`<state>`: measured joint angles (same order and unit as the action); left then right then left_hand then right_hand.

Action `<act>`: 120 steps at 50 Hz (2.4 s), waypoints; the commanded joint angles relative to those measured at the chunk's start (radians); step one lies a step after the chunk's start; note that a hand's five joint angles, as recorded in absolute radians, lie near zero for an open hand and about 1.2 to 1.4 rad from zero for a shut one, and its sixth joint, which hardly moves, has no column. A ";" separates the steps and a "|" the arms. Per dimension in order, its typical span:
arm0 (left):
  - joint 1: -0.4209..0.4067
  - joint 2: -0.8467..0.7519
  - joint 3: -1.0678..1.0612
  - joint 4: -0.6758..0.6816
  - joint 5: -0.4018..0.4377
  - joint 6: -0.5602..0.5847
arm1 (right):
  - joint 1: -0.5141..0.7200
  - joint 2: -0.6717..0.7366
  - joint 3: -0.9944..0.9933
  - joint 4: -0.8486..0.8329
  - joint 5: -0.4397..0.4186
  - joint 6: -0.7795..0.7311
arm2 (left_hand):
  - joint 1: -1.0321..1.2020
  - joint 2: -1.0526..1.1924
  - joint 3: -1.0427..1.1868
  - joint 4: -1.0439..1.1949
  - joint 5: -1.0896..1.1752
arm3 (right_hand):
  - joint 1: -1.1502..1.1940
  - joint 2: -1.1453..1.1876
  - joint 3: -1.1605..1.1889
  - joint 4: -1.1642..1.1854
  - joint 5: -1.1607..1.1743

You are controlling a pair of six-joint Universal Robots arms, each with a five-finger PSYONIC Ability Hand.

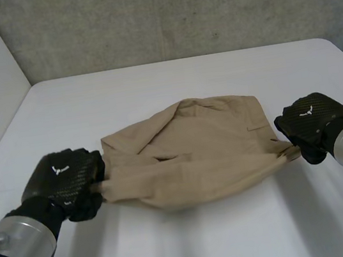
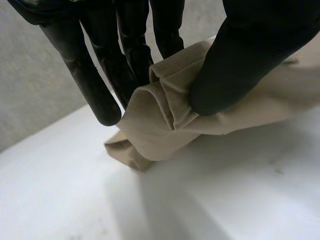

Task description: Fold the shorts.

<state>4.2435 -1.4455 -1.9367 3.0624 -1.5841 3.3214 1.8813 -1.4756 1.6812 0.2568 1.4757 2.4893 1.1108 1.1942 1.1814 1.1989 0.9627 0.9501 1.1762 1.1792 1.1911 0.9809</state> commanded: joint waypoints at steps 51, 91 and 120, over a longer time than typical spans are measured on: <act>0.061 -0.546 0.185 0.187 -0.013 -0.059 | 0.002 0.121 0.202 -0.175 -0.060 0.172 | 0.285 0.202 0.215 0.197 0.259 | -0.319 -0.545 -0.548 -0.560 -0.524; 0.067 -0.400 0.229 -0.053 0.021 -0.045 | 0.030 0.273 -0.201 0.041 -0.017 -0.072 | 0.285 0.202 0.215 0.197 0.259 | 0.446 0.220 0.217 0.205 0.241; 0.036 -0.360 0.860 0.466 -0.131 0.023 | 0.107 0.232 -0.589 -0.812 0.091 -0.024 | 0.285 0.202 0.215 0.197 0.259 | 0.446 0.220 0.217 0.205 0.241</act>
<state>4.2842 -1.8890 -0.9081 3.4746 -1.7123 3.3491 1.9860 -1.2296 1.0259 -0.5429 1.5812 2.4433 1.1108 1.1999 1.1917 1.1997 0.9627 0.9594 1.1792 1.1846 1.1916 0.9790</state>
